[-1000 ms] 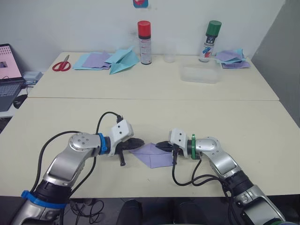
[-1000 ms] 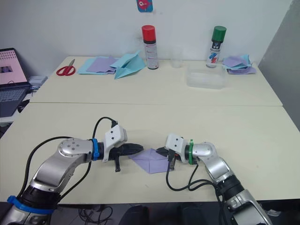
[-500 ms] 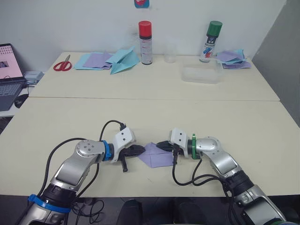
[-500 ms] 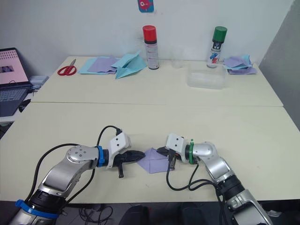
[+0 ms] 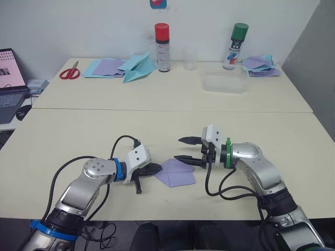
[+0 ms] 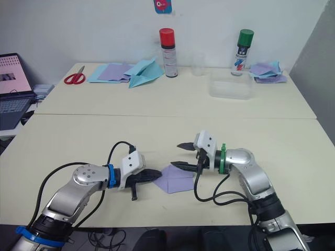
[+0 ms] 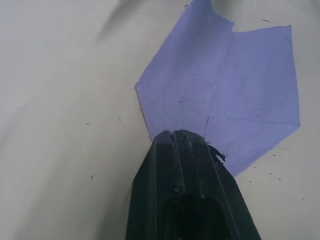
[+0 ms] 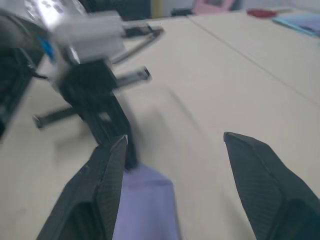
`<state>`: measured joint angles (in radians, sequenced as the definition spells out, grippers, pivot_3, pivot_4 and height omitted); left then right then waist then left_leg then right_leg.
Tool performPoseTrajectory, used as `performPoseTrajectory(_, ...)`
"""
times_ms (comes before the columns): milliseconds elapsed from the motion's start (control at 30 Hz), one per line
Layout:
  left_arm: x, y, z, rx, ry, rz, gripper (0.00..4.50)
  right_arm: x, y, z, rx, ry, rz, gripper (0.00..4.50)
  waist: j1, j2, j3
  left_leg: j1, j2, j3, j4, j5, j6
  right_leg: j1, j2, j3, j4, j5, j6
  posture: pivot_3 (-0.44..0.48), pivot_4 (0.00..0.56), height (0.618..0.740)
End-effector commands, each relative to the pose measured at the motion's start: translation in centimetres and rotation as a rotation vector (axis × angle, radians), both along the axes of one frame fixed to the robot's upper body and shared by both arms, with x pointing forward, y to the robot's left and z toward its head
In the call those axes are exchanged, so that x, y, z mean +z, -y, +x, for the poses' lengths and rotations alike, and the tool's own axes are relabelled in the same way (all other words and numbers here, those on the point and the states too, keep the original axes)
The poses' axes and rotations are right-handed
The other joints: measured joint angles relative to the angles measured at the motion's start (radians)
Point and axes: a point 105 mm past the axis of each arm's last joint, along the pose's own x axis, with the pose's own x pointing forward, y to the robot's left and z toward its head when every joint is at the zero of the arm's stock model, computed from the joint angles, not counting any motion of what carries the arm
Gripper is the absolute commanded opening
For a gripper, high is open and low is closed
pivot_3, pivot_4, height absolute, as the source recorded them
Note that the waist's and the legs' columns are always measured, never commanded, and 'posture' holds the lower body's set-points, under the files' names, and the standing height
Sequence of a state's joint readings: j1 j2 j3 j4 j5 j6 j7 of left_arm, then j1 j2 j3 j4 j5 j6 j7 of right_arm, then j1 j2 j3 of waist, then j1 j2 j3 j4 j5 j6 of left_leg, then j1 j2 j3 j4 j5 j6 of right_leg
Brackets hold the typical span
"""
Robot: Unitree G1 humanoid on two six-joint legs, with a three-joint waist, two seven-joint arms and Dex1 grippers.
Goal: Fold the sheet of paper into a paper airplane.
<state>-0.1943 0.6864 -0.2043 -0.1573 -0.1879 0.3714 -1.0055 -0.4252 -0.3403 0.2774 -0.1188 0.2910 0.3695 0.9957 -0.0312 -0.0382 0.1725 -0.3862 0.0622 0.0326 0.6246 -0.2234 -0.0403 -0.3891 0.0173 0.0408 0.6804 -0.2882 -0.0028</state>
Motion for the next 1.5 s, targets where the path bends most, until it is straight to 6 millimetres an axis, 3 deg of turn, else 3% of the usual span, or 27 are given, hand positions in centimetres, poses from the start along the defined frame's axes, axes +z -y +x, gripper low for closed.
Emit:
performPoseTrajectory(33, -2.4, -0.2, -0.5, 0.016, -0.065, 0.051, 0.0, -1.3, -1.9, -0.4, 0.044, 0.008, -0.045, 1.84, 0.0, 0.0, 0.0, 0.0, 0.0, 0.0, 0.0, 0.0, 0.0, 0.0, 0.0, 0.0, 0.0, 0.0, 0.0, 0.0, 0.15, 0.74)
performPoseTrajectory(200, -2.2, -0.4, -0.3, 0.011, -0.057, 0.059, 0.0, -4.4, -3.3, 0.5, 0.007, 0.029, -0.161, 0.02, 0.002, 0.0, 0.0, 0.0, -0.001, 0.001, 0.001, 0.0, 0.0, 0.0, -0.001, 0.001, 0.0, 0.0, 0.001, 0.0, 0.15, 0.74)
performPoseTrajectory(400, -2.6, -0.9, -0.4, 0.018, -0.067, 0.078, 0.0, -8.0, -1.2, -0.6, 0.031, 0.003, -0.312, 0.02, 0.003, 0.0, -0.001, 0.0, -0.001, 0.001, 0.001, 0.0, 0.0, 0.0, -0.001, 0.001, 0.0, 0.0, 0.0, 0.0, 0.15, 0.74)
performPoseTrajectory(500, -2.6, -1.2, -0.3, 0.024, -0.069, 0.082, 0.0, -9.0, 0.9, -0.3, -0.01, 0.0, -0.379, 0.02, 0.002, 0.001, -0.003, 0.001, -0.001, 0.001, 0.001, 0.0, 0.0, 0.0, -0.001, 0.001, 0.0, 0.0, 0.001, 0.0, 0.15, 0.74)
performPoseTrajectory(767, -2.8, -1.2, -0.2, 0.025, -0.076, 0.084, 0.0, -9.6, 7.0, 0.9, -0.203, -0.053, -0.441, 0.02, 0.003, 0.003, -0.012, 0.002, -0.001, 0.001, 0.001, 0.0, 0.0, 0.002, -0.001, 0.001, 0.0, 0.0, 0.0, 0.0, 0.15, 0.74)
performPoseTrajectory(967, -2.8, -1.6, 0.0, 0.031, -0.076, 0.083, 0.0, -9.7, 9.4, -1.0, -0.196, -0.035, -0.473, 0.02, 0.004, 0.003, -0.019, 0.003, -0.001, 0.001, 0.001, 0.0, 0.0, 0.002, -0.001, 0.001, 0.0, 0.0, 0.0, 0.0, 0.15, 0.74)
performPoseTrajectory(1133, -2.8, -1.7, 0.0, 0.025, -0.074, 0.085, 0.0, -6.6, 9.1, -1.4, -0.186, 0.035, -0.297, 0.02, 0.004, 0.004, -0.019, 0.002, -0.001, 0.001, 0.0, 0.0, 0.0, 0.002, -0.001, 0.001, -0.001, 0.0, 0.0, 0.0, 0.15, 0.74)
performPoseTrajectory(1200, -2.7, -1.7, 0.0, 0.024, -0.073, 0.085, 0.0, -4.3, 8.2, -1.6, -0.161, 0.073, -0.167, 0.02, 0.003, 0.004, -0.018, 0.002, -0.001, 0.002, 0.0, 0.0, 0.0, 0.001, -0.001, 0.001, -0.001, 0.0, 0.0, 0.0, 0.15, 0.74)
performPoseTrajectory(1267, -2.7, -1.8, 0.0, 0.024, -0.071, 0.084, 0.0, -3.4, 7.2, -1.9, -0.121, 0.099, -0.122, 0.02, 0.003, 0.005, -0.018, 0.002, -0.001, 0.001, 0.0, 0.0, 0.0, 0.001, -0.001, 0.001, -0.001, 0.0, 0.0, 0.0, 0.15, 0.74)
performPoseTrajectory(1367, -2.7, -1.6, 0.0, 0.019, -0.071, 0.082, 0.0, -4.1, 4.9, -1.9, -0.067, 0.117, -0.134, 0.02, 0.001, 0.006, -0.017, 0.002, -0.001, 0.001, 0.0, 0.0, 0.0, 0.001, 0.0, 0.001, 0.0, 0.0, 0.0, 0.0, 0.15, 0.74)
performPoseTrajectory(1500, -2.8, -1.1, -0.1, 0.008, -0.071, 0.078, 0.0, -6.2, 1.6, -0.4, -0.069, 0.095, -0.165, 0.02, 0.001, 0.007, -0.017, 0.003, 0.0, 0.001, 0.0, 0.0, 0.0, 0.001, 0.0, 0.001, 0.0, 0.0, 0.0, 0.0, 0.15, 0.74)
